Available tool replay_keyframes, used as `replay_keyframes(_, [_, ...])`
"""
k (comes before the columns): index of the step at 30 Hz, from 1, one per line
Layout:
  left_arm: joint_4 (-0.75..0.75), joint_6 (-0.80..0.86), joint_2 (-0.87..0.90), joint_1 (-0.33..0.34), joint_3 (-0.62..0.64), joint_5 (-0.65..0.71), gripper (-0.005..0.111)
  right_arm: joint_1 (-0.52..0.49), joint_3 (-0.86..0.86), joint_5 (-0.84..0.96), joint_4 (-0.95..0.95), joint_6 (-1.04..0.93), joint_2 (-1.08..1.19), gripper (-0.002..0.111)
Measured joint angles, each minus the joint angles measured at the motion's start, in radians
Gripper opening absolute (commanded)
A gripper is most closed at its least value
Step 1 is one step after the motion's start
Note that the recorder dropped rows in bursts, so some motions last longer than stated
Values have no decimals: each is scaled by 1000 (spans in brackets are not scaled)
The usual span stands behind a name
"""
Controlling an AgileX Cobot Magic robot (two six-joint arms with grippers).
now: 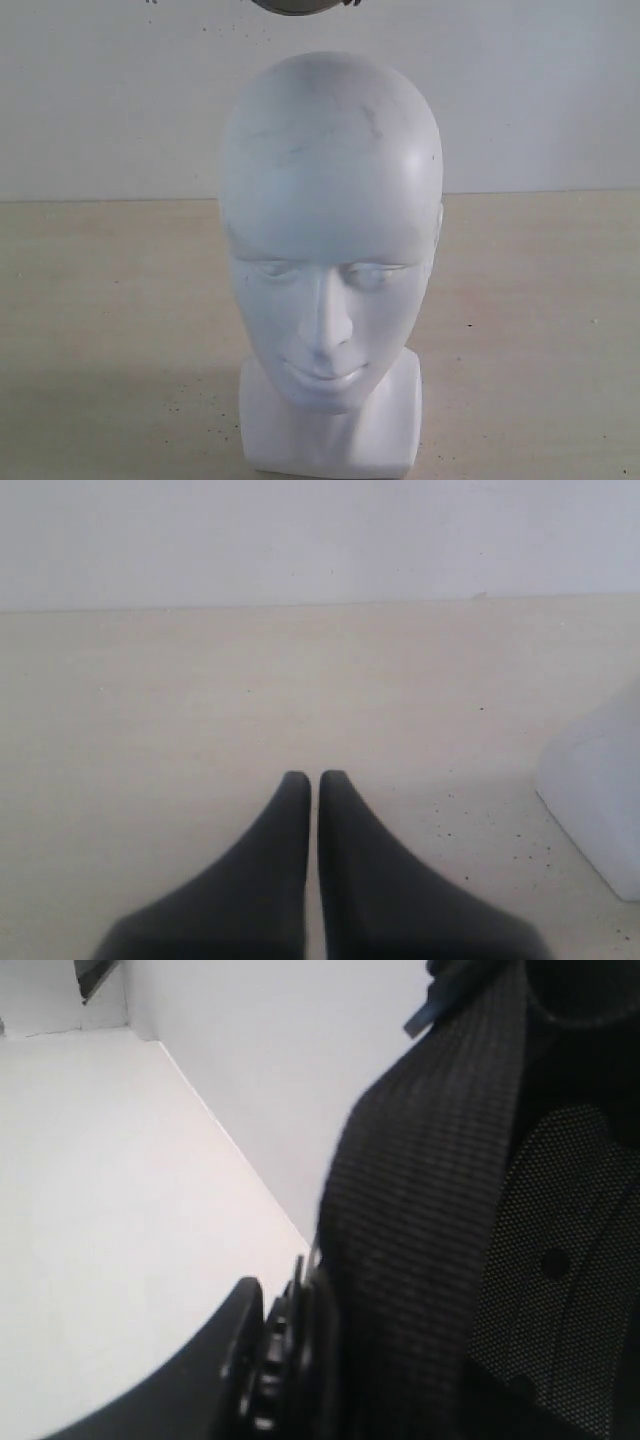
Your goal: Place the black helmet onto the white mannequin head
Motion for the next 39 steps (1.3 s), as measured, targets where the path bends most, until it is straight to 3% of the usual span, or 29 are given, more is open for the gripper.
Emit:
replay_keyframes(11, [0,0,0,0,0,0,4,0,-2,-4,-176,222,0,0])
replay_keyframes(19, [0,0,0,0,0,0,4,0,-83,-12,-411,364,0,0])
replay_keyframes(28, [0,0,0,0,0,-12,4,0,-92,-16,-501,556,96,0])
replay_keyframes(39, [0,0,0,0,0,-508,4,0,-90,-3,-494,633,116,0])
